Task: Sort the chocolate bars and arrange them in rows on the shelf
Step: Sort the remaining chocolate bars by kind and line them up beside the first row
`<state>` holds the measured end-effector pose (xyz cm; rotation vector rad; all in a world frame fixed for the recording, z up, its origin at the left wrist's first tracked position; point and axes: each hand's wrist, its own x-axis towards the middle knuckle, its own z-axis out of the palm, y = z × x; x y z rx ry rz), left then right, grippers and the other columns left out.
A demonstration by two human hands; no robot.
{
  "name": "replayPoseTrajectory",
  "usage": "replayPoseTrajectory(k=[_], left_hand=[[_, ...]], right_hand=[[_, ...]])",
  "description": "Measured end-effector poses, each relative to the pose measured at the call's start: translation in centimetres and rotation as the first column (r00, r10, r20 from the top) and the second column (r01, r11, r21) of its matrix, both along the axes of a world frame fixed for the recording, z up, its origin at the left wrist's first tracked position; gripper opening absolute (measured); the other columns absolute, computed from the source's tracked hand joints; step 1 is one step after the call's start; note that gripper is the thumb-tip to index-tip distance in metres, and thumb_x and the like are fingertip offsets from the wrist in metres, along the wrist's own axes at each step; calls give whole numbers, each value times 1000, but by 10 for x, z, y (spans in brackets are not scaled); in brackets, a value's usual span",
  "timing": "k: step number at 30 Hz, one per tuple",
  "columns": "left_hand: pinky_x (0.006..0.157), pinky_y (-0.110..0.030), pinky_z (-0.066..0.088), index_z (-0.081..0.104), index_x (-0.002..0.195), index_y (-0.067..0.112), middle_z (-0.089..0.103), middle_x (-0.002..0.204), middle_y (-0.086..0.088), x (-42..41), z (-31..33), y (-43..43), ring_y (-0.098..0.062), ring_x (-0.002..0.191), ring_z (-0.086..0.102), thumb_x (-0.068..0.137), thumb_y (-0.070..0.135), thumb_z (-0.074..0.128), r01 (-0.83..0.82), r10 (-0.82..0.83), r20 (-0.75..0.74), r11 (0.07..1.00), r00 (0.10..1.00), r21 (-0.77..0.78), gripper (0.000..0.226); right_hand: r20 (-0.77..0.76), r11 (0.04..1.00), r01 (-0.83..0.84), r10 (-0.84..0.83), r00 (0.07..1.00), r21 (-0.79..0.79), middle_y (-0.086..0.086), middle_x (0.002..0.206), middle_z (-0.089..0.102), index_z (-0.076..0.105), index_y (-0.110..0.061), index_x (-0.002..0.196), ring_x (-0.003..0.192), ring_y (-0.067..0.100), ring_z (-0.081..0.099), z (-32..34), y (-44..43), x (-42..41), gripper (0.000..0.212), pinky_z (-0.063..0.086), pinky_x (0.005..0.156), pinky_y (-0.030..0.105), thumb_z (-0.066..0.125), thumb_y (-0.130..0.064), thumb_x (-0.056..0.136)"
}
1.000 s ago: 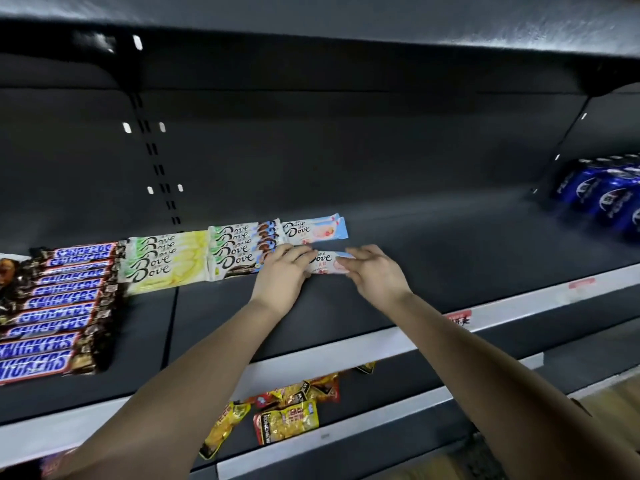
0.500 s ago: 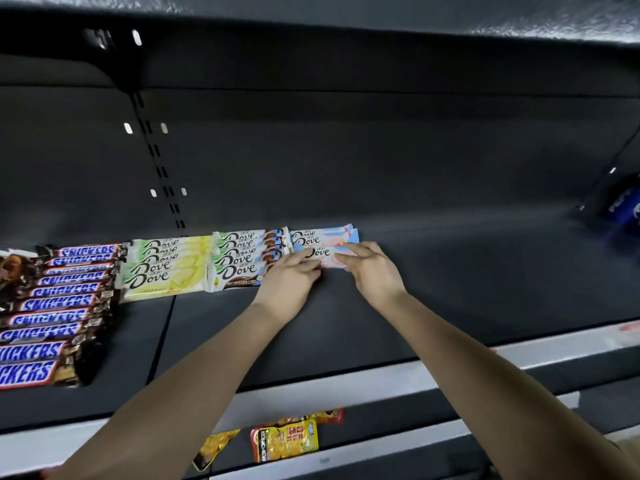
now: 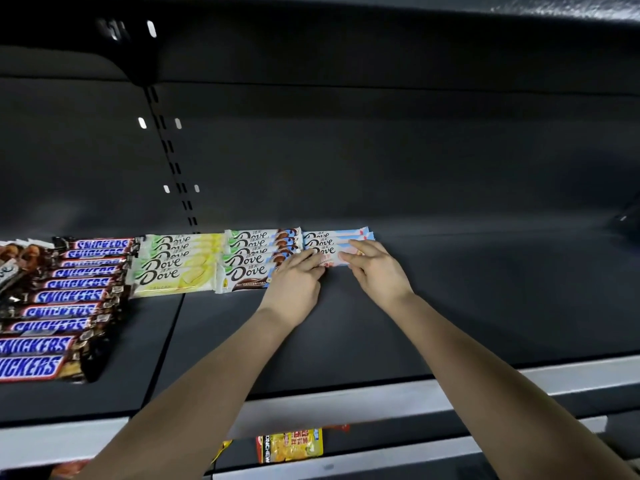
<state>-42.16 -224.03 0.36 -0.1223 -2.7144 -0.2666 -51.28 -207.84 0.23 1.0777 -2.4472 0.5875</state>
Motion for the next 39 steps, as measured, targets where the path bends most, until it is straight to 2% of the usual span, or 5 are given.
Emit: replayPoseTrajectory(k=[11, 18, 22, 28, 39], left_hand=[[112, -37, 27, 61, 119, 1, 56, 132, -9, -1, -4, 0, -29, 132, 40, 84, 0, 47, -14, 14, 6, 1000, 1000, 8, 38], [116, -34, 16, 51, 130, 1, 49, 139, -11, 5, 11, -5, -25, 136, 35, 94, 19, 42, 26, -24, 24, 994, 999, -102, 41], [110, -36, 26, 62, 116, 3, 62, 123, -11, 20, 20, -25, -27, 120, 53, 87, 22, 48, -35, 32, -27, 990, 999, -137, 38], [117, -32, 8, 35, 142, 9, 35, 150, -5, 51, 36, -68, -19, 141, 26, 97, 30, 37, -121, 119, -22, 982, 993, -146, 50], [116, -35, 12, 41, 138, 5, 42, 145, -10, 142, 62, -203, -23, 138, 32, 94, 30, 36, -284, 285, -16, 947, 959, -150, 51]], right_hand=[[-136, 990, -9, 28, 990, 141, 4, 90, 70, 73, -11, 81, 79, 24, 68, 4, -3, 6, 41, 54, 45, 29, 81, 9, 46], [38, 987, 117, -122, 992, 114, 7, 126, 58, 63, -10, 118, 118, 27, 49, 10, -17, 26, 35, 49, 90, 38, 49, -2, 87], [-53, 1000, 27, -26, 998, 15, 10, 98, 68, 73, -9, 93, 92, 33, 63, 17, -43, 47, 24, 50, 82, 41, 62, 0, 73], [-61, 999, -4, 6, 998, 31, 6, 115, 63, 68, -11, 108, 109, 30, 55, 37, -99, 77, 29, 43, 96, 40, 53, -7, 83], [-142, 981, -195, 191, 971, -12, 9, 97, 69, 73, -9, 91, 87, 30, 65, 57, -236, 140, 26, 54, 75, 40, 67, -6, 67]])
